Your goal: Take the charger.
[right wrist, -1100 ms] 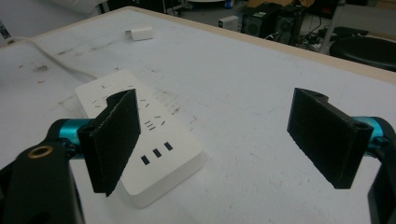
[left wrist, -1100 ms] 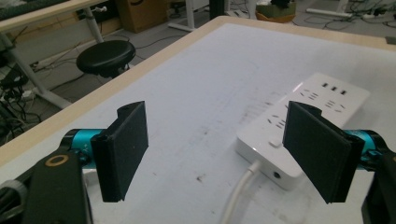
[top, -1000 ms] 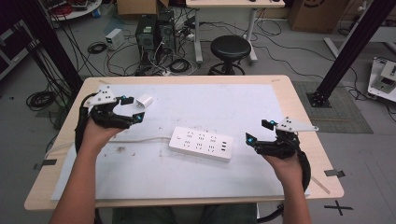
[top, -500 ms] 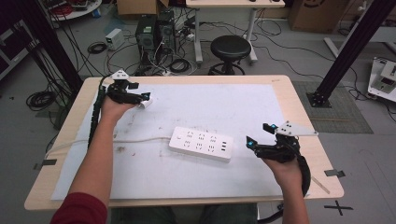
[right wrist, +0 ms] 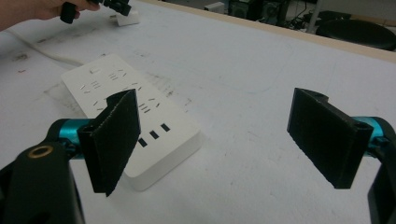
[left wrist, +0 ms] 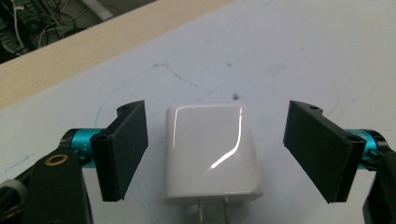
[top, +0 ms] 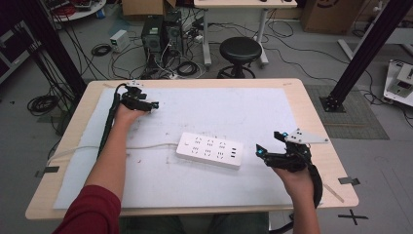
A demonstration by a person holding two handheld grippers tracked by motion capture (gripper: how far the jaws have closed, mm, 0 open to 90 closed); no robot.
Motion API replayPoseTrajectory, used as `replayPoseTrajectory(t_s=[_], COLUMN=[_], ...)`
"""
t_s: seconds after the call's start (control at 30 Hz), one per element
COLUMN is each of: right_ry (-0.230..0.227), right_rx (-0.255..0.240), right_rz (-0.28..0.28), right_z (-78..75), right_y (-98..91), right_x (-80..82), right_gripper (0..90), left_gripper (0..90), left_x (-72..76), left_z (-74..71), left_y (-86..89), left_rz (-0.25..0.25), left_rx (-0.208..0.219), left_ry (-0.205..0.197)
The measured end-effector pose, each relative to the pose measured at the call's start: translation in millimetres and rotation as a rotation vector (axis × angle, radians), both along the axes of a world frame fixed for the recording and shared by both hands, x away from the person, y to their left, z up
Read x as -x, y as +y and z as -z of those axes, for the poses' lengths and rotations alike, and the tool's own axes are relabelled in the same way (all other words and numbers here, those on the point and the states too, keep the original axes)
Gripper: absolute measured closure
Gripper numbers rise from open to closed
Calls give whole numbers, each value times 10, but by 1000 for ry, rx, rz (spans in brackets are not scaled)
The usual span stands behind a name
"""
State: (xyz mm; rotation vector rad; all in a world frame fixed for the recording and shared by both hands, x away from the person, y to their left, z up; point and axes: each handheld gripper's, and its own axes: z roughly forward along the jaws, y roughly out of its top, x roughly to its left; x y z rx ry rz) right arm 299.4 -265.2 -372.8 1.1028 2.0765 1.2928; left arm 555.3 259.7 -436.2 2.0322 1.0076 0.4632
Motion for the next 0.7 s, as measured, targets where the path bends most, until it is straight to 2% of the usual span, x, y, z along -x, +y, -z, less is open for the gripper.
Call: replayPoseTrajectory(t_s=[0.13, 0.3, 0.53, 0.7], right_ry=[-7, 2, -1, -4], right_rx=[8, 8, 11, 12], right_rz=[-14, -22, -21, -13], right_z=[-24, -17, -11, -18], right_y=[62, 102, 101, 82], right_x=[-18, -39, -35, -17], right_gripper=[175, 175, 175, 175], left_gripper=[224, 258, 312, 409], left_x=[-7, -11, -11, -8], left_z=[42, 85, 88, 101], left_y=[5, 11, 14, 11], left_rz=[0, 4, -5, 7], left_rx=[-36, -47, -47, -73], left_ry=[20, 52, 53, 56])
